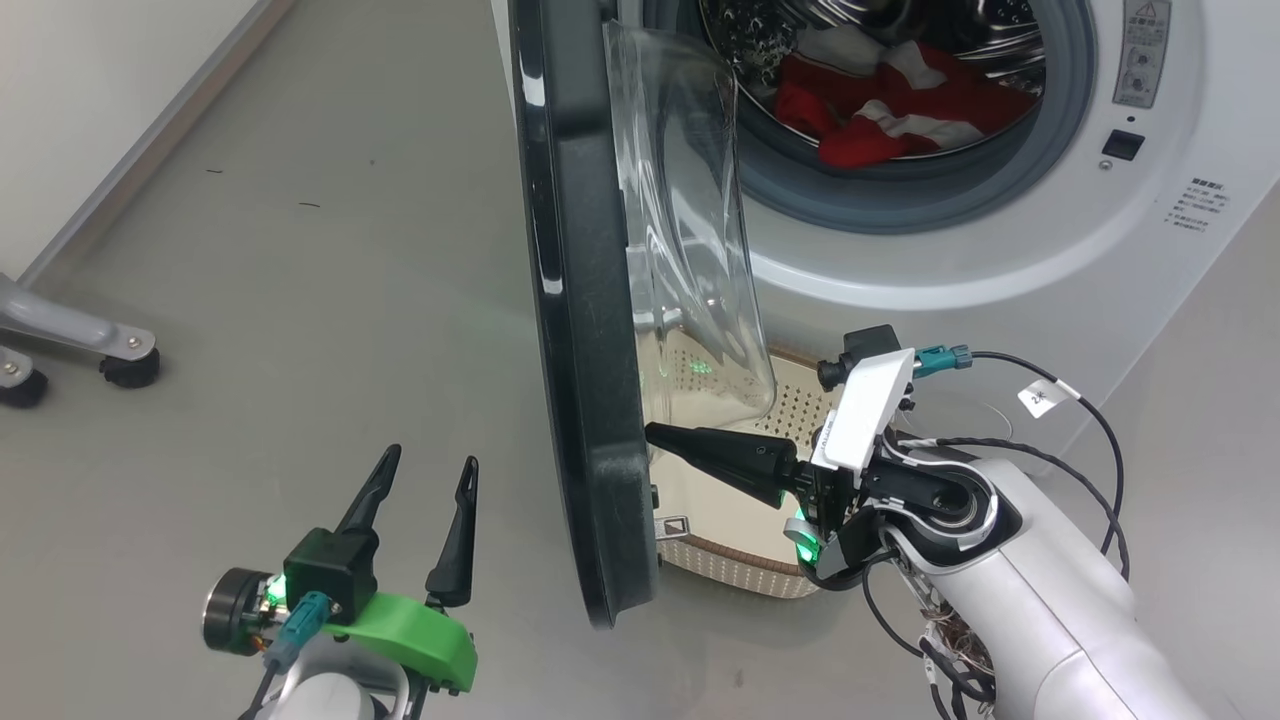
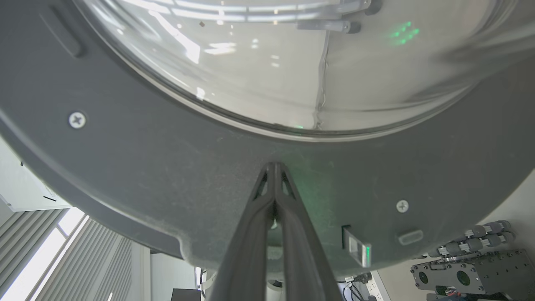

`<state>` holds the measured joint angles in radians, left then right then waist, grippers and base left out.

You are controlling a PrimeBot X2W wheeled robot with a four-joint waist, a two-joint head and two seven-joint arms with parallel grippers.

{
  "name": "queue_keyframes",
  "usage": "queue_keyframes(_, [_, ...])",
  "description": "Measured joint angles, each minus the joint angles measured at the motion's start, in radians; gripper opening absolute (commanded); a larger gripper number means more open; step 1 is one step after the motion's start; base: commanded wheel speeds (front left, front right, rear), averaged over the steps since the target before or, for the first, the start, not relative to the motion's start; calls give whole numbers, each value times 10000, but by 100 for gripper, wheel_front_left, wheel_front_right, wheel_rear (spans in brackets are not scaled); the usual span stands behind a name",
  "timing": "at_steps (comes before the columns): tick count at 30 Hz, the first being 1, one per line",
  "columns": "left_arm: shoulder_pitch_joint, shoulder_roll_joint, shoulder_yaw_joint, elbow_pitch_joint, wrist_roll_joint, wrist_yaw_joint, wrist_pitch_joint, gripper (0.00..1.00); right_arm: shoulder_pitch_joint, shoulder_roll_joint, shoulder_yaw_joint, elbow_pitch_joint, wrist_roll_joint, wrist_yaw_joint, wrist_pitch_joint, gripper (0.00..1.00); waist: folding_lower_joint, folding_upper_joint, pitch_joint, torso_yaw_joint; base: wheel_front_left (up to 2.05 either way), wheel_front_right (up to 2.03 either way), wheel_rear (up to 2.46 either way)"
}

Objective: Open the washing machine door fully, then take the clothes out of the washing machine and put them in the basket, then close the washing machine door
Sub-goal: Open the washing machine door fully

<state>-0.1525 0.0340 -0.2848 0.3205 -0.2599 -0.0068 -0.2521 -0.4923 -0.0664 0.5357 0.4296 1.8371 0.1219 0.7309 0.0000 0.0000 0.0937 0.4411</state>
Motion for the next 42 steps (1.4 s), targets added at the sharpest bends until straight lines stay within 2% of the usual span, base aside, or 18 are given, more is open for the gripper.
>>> queue_keyframes(12, [96,2,65,-67,-10,25,-2,100,136,10,213,-184,69,-2,-798,0,0,0,-78,7,0,0,0])
queue_keyframes(26, [310,6,355,-221,-50,123,0,100,1376,58,-941,-1139,148,0,-2167,0,0,0,-151,-397,0,0,0])
queue_keyframes(27, [311,6,362,-226,-48,123,0,100,1477,56,-1060,-1195,73,0,-2291,22,0,0,-154,-435,0,0,0])
queue_keyframes(28, [312,6,374,-228,-36,125,-2,100,1587,54,-1156,-1254,6,0,-2408,26,0,0,-155,-473,0,0,0])
queue_keyframes(29, [313,6,395,-232,-36,127,0,100,1713,38,-1241,-1329,-79,0,-2543,40,0,0,-154,-511,0,0,0])
queue_keyframes(30, [314,6,412,-232,-36,136,0,100,1836,-6,-1323,-1383,-199,0,-2706,77,0,0,-152,-547,0,0,0])
queue_keyframes(31, [314,6,430,-232,-36,136,0,100,1962,-33,-1384,-1438,-337,-2,-2836,100,0,0,-151,-583,0,0,0])
queue_keyframes(39, [354,4,464,-234,-36,144,0,100,3057,-497,-1714,-1666,-1496,-2,-4042,100,0,0,-178,-795,0,0,0])
queue_keyframes(42, [412,13,487,-224,-36,144,0,100,3289,-677,-1820,-1693,-2571,0,-4984,100,0,0,-189,-863,0,0,0])
